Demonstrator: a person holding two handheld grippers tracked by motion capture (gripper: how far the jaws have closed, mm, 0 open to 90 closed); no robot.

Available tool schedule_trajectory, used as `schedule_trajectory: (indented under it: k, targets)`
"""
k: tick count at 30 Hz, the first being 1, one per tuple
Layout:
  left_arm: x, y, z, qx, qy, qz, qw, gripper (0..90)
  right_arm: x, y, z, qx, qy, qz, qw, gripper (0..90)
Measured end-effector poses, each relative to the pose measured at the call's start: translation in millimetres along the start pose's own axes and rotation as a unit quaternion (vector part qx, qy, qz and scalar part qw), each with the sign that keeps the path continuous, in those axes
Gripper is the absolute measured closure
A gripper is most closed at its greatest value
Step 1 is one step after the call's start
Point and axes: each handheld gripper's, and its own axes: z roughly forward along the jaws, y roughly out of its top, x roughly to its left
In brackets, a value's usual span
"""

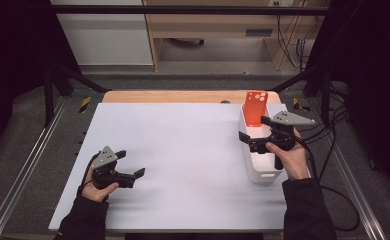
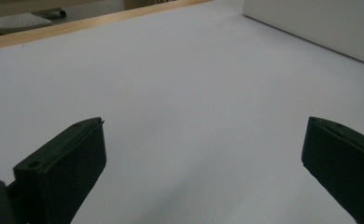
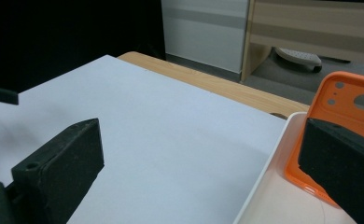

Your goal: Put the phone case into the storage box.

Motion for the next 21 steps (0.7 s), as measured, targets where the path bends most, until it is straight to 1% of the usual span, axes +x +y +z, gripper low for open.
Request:
schedule_trajectory:
  k: [3, 5, 7, 12, 16, 19, 21]
  targets:
    - [-0.6, 0.4, -0.5, -0.001, -0.002, 0.001, 1.0000, 0.0, 1.3, -9.4, -9.9, -0.007, 0.013, -0.010, 0.9998, 0.8]
    - [-0.8, 0.5, -0.8, -0.003, -0.003, 0.001, 1.0000, 0.0, 2.1, -16.3, -16.2, -0.013, 0.026, -0.012, 0.9995, 0.8]
    - [-1.0, 0.6, -0.9, -0.005, -0.004, 0.001, 1.0000, 0.0, 2.8, -23.7, -21.5, -0.018, 0.031, -0.014, 0.9993, 0.8]
    - [-2.4, 1.3, -1.4, -0.007, -0.009, 0.002, 0.9999, 0.0, 1.9, -41.6, -31.4, -0.018, 0.043, -0.016, 0.9988, 0.9]
    - [-3.2, 2.4, -2.7, -0.011, -0.011, 0.004, 0.9999, 0.0, 0.1, -53.2, -37.9, -0.019, 0.041, -0.018, 0.9988, 0.9]
    - [-3.5, 2.9, -3.3, -0.014, -0.012, 0.005, 0.9998, 0.0, -2.0, -61.0, -40.3, -0.003, 0.031, -0.031, 0.9990, 0.7]
    - [-3.9, 3.1, -3.5, -0.015, -0.012, 0.006, 0.9998, 0.0, -3.7, -64.6, -40.9, -0.002, 0.031, -0.027, 0.9992, 0.7]
